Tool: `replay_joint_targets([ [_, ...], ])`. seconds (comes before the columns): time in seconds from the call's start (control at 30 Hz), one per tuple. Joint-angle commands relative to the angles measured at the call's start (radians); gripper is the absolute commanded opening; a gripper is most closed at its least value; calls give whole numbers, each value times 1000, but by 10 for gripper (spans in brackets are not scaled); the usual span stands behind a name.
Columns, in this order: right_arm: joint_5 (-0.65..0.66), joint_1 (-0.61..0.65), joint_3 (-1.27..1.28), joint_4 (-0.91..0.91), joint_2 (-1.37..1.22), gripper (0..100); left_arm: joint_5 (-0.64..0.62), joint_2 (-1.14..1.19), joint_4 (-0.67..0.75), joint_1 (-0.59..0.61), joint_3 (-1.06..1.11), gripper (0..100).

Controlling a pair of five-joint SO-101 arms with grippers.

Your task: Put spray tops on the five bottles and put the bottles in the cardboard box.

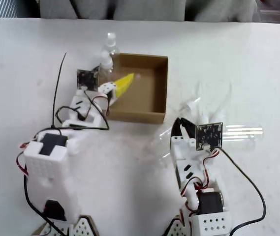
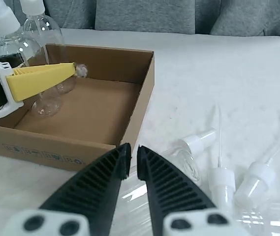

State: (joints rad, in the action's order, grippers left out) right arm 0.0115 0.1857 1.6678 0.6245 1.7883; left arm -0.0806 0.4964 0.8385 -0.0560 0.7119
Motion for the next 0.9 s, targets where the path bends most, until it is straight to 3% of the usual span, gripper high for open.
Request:
replay_joint_targets([
  [0.0, 9, -10, 21, 2, 15, 15, 3, -62, -5, 18, 5, 421],
  [0.4, 9, -10, 21, 2, 15, 15, 3, -340, -29, 15, 175, 419],
  [0.63, 9, -12, 21, 2, 15, 15, 11, -530, -241, 18, 253, 419],
  [0.87, 9, -13, 21, 16, 15, 15, 11, -898, -525, 18, 407, 419],
])
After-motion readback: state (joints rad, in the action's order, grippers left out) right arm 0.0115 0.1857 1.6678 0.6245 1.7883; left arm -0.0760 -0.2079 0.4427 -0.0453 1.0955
